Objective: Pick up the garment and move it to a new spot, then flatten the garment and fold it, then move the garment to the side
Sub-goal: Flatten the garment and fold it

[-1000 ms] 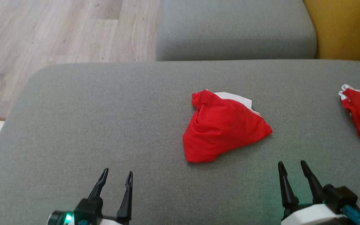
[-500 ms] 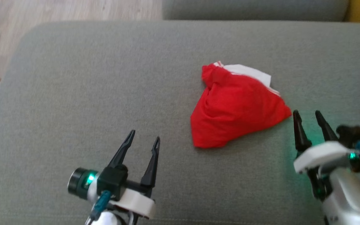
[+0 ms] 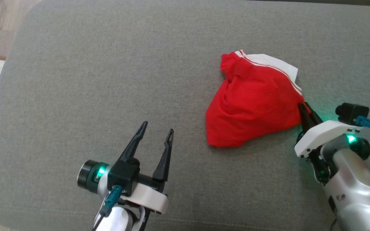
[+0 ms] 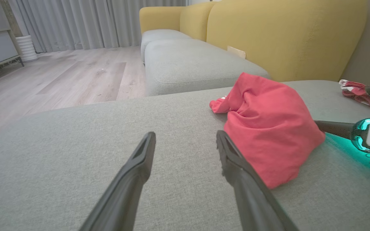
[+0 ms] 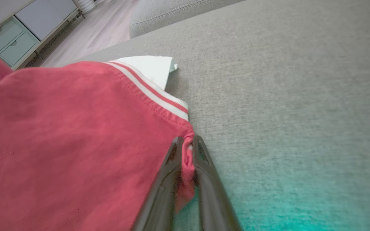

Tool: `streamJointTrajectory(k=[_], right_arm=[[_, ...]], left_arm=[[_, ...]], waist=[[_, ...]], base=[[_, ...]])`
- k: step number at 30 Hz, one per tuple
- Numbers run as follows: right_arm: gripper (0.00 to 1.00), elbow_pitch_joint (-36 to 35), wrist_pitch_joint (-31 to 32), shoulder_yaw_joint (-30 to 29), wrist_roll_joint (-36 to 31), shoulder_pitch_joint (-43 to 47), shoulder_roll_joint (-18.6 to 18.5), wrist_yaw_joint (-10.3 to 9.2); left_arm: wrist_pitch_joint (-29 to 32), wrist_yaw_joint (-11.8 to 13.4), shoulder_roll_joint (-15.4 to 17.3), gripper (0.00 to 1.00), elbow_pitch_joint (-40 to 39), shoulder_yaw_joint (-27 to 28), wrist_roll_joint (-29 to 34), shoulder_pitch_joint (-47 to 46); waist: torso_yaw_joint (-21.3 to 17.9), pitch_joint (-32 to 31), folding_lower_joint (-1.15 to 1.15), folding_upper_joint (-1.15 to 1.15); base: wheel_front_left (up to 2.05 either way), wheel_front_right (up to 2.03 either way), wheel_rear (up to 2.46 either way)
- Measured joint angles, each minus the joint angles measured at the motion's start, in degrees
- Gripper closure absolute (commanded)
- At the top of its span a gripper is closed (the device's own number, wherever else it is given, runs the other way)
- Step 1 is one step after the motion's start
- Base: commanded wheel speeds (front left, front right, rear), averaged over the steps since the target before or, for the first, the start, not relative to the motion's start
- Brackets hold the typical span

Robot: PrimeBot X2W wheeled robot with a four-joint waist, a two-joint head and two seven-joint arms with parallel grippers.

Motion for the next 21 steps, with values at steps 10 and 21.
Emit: streamJointTrajectory(k=[10, 21], right_arm=[[1.00, -3.45, -6.43, 3.23, 2.56, -3.70, -6.94, 0.00], [1.00, -15.90, -7.00, 0.04, -3.32, -21.53, -16.36, 0.00]], left_arm=[[0.00, 0.32, -0.03, 0.00, 0.40, 0.89, -0.19, 0.32], [0.00, -0.24, -0.03, 0.00, 0.56, 0.99, -0.19, 3.35]], waist=[[-2.88, -3.59, 0.00, 0.00], [-5.75, -8.96, 0.00, 0.00]], base=[[0.00, 0.00, 0.00], [0.00, 0.00, 0.00]])
